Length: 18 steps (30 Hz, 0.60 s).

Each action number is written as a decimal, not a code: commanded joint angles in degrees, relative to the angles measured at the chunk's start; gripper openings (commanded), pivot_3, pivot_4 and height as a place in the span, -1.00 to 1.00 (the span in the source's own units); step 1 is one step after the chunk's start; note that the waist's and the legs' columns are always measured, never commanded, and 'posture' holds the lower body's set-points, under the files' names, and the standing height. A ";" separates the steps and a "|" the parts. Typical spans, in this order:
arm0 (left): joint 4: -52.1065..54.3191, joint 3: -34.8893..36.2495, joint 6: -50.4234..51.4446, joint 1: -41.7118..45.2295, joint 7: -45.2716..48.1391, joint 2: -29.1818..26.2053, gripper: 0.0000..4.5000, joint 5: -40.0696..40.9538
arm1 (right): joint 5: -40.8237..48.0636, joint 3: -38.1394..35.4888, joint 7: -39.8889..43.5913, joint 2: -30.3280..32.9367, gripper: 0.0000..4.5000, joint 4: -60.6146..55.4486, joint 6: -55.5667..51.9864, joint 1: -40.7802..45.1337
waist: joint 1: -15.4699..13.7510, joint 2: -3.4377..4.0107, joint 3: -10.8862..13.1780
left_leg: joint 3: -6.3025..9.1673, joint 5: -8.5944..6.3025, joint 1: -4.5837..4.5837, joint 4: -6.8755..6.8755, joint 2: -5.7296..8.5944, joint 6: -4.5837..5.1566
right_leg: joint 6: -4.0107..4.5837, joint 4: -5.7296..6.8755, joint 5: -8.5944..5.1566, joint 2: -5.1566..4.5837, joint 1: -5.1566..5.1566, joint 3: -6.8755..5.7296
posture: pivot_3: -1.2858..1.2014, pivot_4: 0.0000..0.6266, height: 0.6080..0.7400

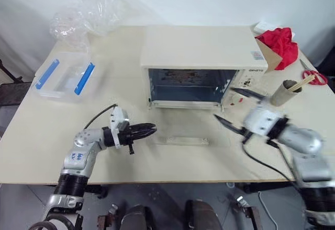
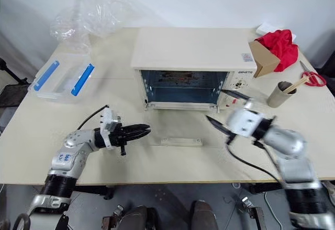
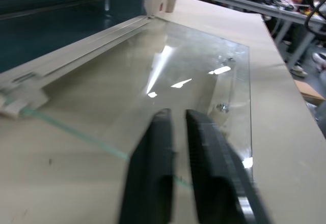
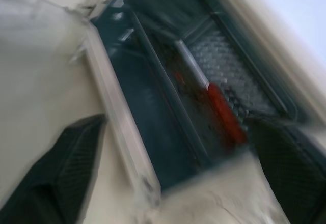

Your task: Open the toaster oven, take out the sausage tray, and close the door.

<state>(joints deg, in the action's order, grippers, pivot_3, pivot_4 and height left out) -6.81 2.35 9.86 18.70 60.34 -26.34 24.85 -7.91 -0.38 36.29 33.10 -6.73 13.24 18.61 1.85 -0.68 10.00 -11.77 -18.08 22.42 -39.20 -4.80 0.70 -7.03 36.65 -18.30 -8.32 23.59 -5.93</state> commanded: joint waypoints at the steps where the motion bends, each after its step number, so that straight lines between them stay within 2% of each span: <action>1: 8.72 5.04 1.79 -4.21 -2.26 -1.89 -0.07 3.89 | -9.24 4.96 -6.45 -3.03 1.00 2.38 -2.16 6.55 | -0.10 -0.01 0.00 | 0.01 0.00 0.01 0.00 0.00 0.00 | 0.00 -0.01 0.00 0.00 0.00 -0.02 | 0.03 -0.52 1.00; 7: 15.90 7.97 6.89 -9.63 -6.71 -3.07 0.71 6.52 | -24.27 13.73 -14.43 -6.65 1.00 13.45 -8.32 16.33 | -0.23 0.00 0.00 | 0.01 0.00 0.02 0.00 0.01 0.00 | 0.02 0.01 -0.01 -0.03 -0.02 -0.02 | 0.03 -0.52 1.00; 9: 17.10 8.48 7.39 -10.24 -8.32 -2.25 0.99 7.16 | -28.28 16.02 -19.33 -7.74 1.00 17.21 -7.31 20.28 | -0.08 0.00 0.00 | 0.03 0.00 0.02 0.00 0.02 0.00 | 0.02 0.00 -0.01 -0.03 -0.03 -0.04 | 0.03 -0.52 1.00; 18: 18.60 7.24 7.34 -10.30 -11.23 0.22 0.99 6.73 | -33.18 20.29 -26.57 -9.79 1.00 27.83 -6.13 28.63 | 1.35 0.00 0.00 | -0.02 0.03 0.08 0.06 0.00 -0.06 | 0.03 0.08 -0.02 0.00 0.05 -0.07 | 0.03 -0.52 1.00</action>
<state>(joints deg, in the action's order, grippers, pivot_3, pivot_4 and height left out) 9.64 10.02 17.66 8.27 49.66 -26.63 30.57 -40.39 19.91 10.91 23.07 21.37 6.43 45.84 3.20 -0.68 10.00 -11.78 -18.04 22.51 -39.13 -4.80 0.64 -6.99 36.71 -18.32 -8.32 23.64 -5.99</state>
